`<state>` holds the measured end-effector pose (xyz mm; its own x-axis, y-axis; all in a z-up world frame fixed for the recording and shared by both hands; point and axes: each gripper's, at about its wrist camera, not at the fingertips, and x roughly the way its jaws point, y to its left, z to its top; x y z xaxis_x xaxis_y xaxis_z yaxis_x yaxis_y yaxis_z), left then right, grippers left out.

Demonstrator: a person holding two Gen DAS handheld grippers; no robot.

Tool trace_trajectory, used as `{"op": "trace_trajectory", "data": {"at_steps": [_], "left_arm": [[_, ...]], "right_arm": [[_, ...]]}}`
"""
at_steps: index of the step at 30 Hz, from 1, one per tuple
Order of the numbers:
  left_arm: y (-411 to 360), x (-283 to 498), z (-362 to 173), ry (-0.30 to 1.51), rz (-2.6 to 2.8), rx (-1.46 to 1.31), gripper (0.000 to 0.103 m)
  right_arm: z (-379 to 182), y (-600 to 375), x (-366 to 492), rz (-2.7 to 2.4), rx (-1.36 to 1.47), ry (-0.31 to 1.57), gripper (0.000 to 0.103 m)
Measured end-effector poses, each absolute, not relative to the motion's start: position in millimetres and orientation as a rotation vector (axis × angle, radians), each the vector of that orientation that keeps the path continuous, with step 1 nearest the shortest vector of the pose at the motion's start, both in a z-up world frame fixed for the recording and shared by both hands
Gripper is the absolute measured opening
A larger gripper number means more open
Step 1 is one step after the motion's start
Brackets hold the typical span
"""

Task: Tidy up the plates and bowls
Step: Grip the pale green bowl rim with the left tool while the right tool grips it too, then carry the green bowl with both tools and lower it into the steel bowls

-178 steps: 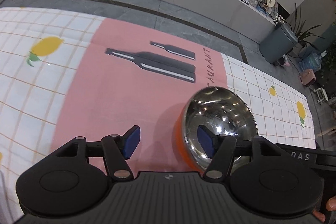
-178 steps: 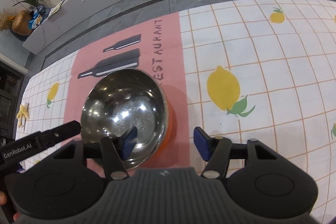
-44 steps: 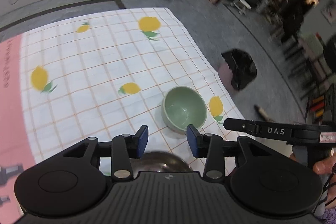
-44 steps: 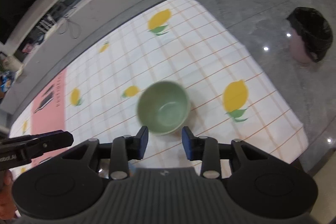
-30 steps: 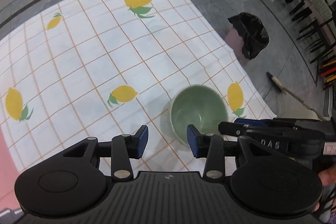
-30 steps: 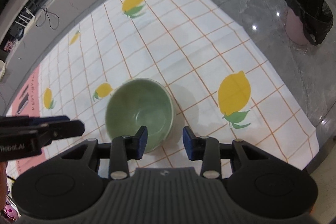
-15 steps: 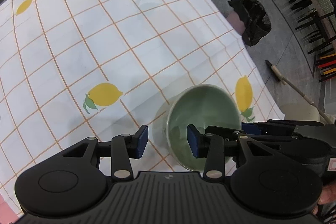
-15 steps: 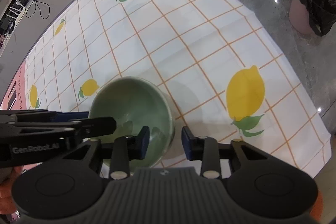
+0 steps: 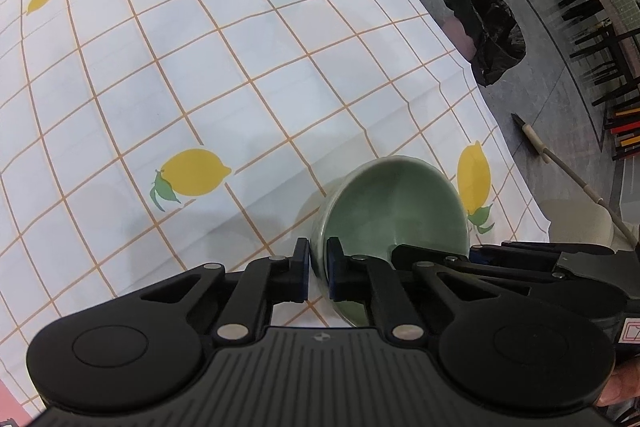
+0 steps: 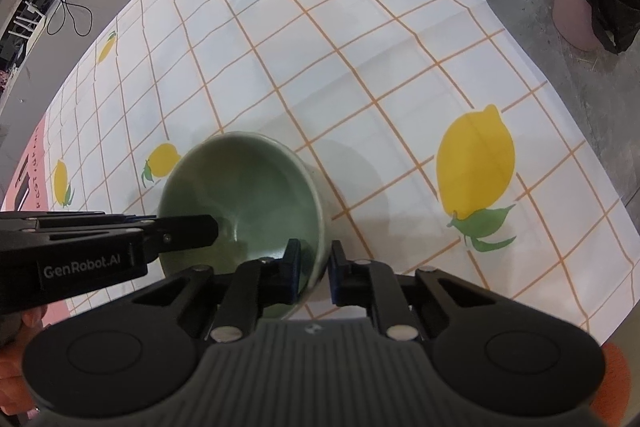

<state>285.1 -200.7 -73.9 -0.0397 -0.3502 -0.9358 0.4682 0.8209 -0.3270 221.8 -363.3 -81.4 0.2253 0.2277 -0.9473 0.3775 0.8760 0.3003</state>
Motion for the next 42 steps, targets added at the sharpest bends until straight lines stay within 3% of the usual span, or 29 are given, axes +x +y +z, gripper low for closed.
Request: {"op": "trace_trajectory", "data": {"at_steps": [10,31,42], "left_arm": [[-195.0,281.8,-54.5,1.435,-0.612,0.101,0.007],[-115.5,216.8,55.3,1.267,-0.485,0.008,0.007],[-74.4,164.2,34.7,1.353,-0.423,-0.097,0.008]], "right_arm": [[-75.4,-362.8,220.1,-0.085,0.612,1.359,0.011],[28.9,-300.8,184.4,0.125,0.513,1.236,0.011],[24.7,-263.8,134.0,0.219,0.413,1.314,0.011]]}}
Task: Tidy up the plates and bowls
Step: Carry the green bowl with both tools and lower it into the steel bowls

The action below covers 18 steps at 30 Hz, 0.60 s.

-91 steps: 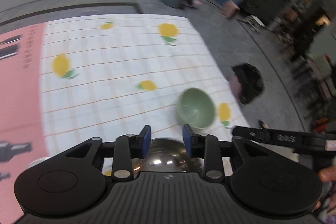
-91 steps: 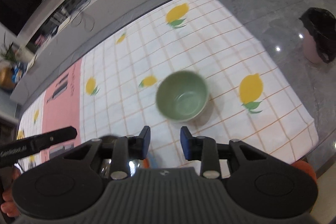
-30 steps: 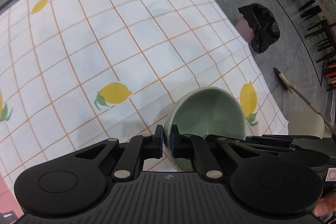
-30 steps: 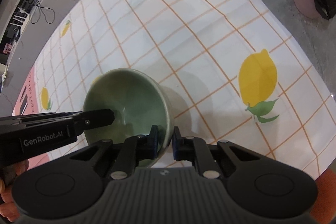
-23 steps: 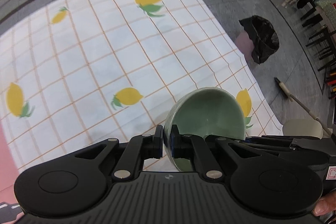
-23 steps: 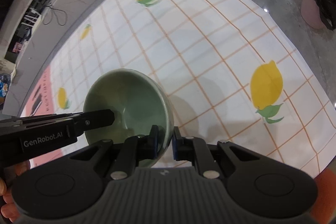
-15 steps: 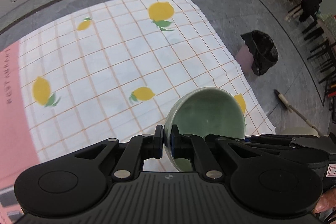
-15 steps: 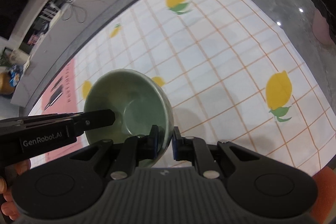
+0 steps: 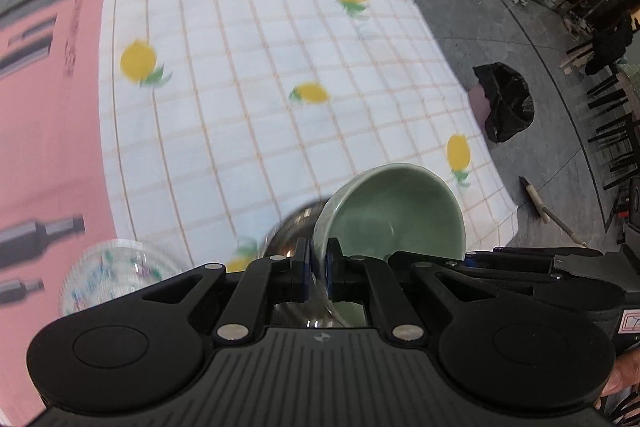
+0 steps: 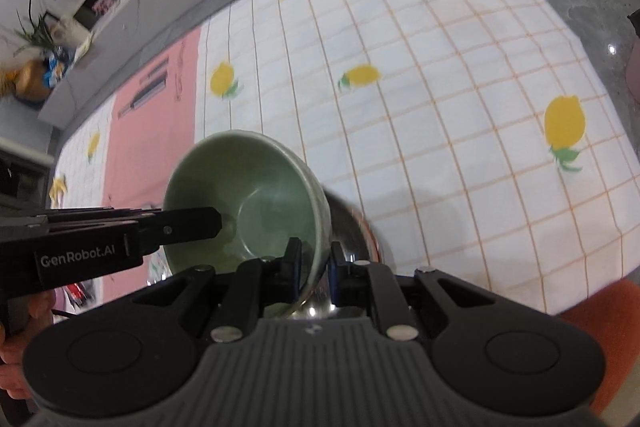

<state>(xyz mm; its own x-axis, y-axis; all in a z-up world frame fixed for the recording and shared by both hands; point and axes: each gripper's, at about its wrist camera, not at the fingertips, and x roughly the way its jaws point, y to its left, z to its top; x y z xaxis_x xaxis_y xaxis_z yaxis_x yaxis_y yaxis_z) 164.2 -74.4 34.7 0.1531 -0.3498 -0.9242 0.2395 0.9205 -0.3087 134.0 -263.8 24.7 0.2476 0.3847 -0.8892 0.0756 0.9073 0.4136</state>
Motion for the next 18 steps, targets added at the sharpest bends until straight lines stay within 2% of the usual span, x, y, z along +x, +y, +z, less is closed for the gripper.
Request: {"op": "trace_trajectory", "data": {"at_steps": [9,18], "left_arm": [[-67.0,152.8,4.4,1.443,-0.391,-0.117,0.008],[-68.8,151.5,-5.8,1.454,-0.358,-0.07,0.009]], "right_arm": [[4.1,-250.1,133.2,0.224,0.332,1.396,0.011],[-3.7,-243.2,141.7,0.22,0.275,1.432,0.008]]}}
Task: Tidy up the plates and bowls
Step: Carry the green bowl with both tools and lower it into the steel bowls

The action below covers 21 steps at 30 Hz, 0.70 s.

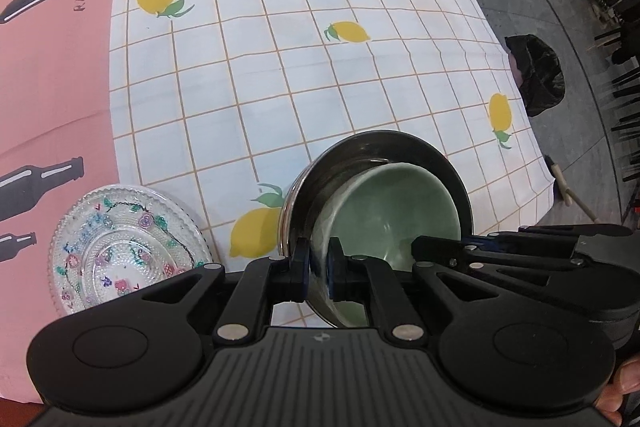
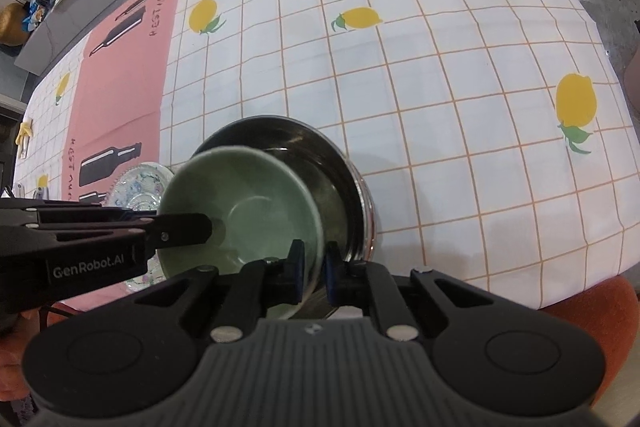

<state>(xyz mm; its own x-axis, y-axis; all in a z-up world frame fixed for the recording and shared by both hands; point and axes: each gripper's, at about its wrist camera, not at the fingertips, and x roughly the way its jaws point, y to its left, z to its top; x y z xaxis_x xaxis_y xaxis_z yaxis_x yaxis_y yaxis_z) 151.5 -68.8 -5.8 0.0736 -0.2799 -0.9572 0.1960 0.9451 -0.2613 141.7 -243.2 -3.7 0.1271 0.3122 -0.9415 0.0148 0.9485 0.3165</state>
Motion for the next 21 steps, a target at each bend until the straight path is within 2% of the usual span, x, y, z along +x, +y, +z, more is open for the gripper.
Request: {"op": "trace_trajectory", "data": {"at_steps": [18,21], "left_arm": [[-76.1,153.2,-13.6,1.457,-0.379,-0.017,0.009],[-76.8,153.0,-8.5,1.435,-0.388,-0.001,0.014]], "right_arm": [[-2.7,-241.1,144.1,0.192,0.212,1.411,0.006],[-0.1,-242.9,143.6,0.195,0.221,1.401,0.01]]}}
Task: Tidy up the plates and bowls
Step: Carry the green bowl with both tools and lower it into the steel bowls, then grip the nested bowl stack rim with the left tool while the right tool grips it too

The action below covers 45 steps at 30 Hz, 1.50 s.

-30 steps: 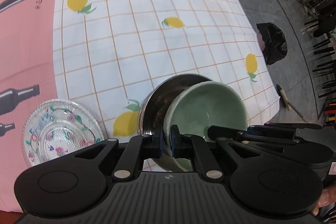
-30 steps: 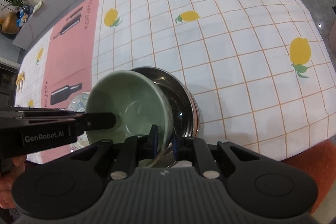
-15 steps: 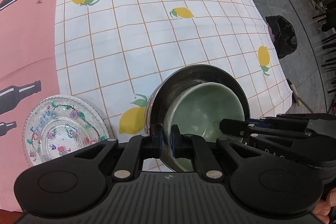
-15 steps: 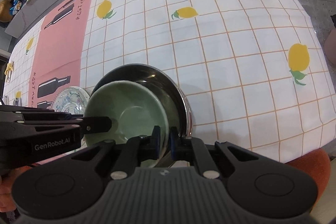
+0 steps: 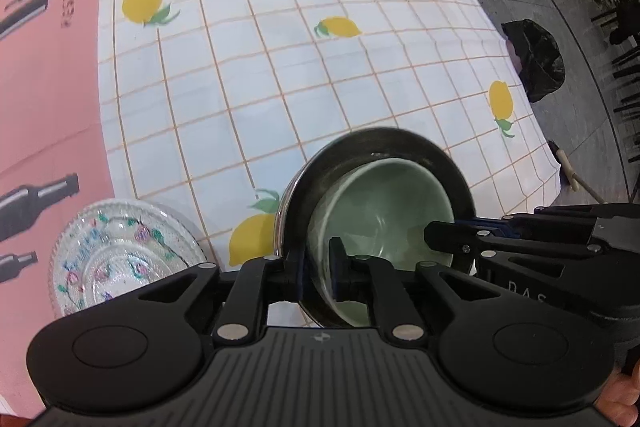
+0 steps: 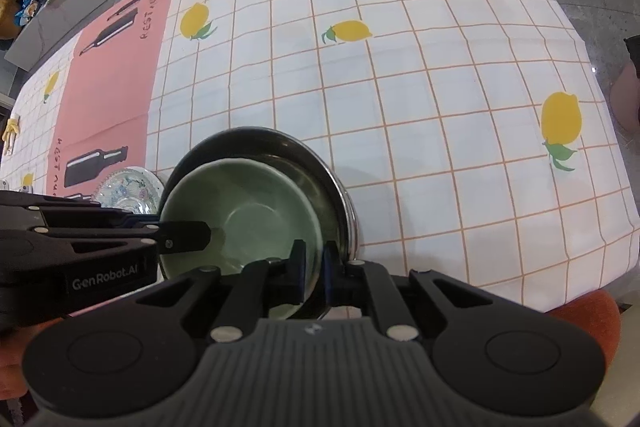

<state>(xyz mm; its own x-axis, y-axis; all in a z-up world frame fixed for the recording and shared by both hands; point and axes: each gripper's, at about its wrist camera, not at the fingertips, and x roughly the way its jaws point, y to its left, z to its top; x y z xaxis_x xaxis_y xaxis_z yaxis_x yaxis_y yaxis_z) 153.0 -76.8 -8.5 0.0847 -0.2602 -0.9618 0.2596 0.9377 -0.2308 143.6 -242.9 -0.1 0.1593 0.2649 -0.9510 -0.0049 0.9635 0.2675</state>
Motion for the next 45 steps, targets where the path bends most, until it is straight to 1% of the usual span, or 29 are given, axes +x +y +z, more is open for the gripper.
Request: {"op": "trace_trajectory", "data": {"at_steps": [7,8,9,11,12,14,17,19,21,25,33,40,45], "left_arm": [[-73.6,154.0,13.7,1.365,-0.408,0.017,0.021],[-72.7,153.5,17.3,1.353,-0.412,0.019,0.021],[-71.9,152.8,21.6,1.336,-0.413,0.027,0.024],[-70.9,151.9,30.5,1.295,-0.418,0.048,0.034],[-69.5,150.9,35.1,1.273,-0.422,0.057,0.037],[-66.2,149.6,42.2,1.235,-0.427,0.064,0.051],[-58.6,146.5,47.0,1.19,-0.433,0.055,0.062],[-51.2,144.4,44.3,1.178,-0.433,0.013,0.067],[-42.5,142.8,36.0,1.183,-0.423,-0.054,0.068],[-24.0,137.8,10.7,1.199,-0.388,-0.226,0.068],[-5.2,128.4,-35.9,1.186,-0.321,-0.506,0.068],[-10.2,124.2,-61.7,1.219,-0.304,-0.586,0.069],[-16.9,124.6,-68.6,1.232,-0.296,-0.594,0.069]], "right_arm": [[14.0,-238.2,141.4,0.21,0.202,1.358,0.013],[16.7,-238.3,140.7,0.213,0.202,1.348,0.018],[19.7,-238.5,139.9,0.214,0.203,1.339,0.024],[26.5,-240.0,138.4,0.217,0.205,1.315,0.03],[29.7,-241.1,137.6,0.22,0.209,1.304,0.035],[34.6,-244.0,135.9,0.222,0.222,1.285,0.042],[35.5,-251.0,133.4,0.212,0.257,1.268,0.053],[31.8,-258.5,131.4,0.195,0.302,1.262,0.056],[24.5,-266.8,128.8,0.179,0.373,1.266,0.062],[1.7,-278.1,121.3,0.148,0.51,1.279,0.065],[-46.2,-283.8,107.9,0.116,0.707,1.313,0.065],[-62.0,-288.8,104.4,0.105,0.77,1.296,0.063],[-65.3,-293.9,103.7,0.108,0.807,1.278,0.063]]}}
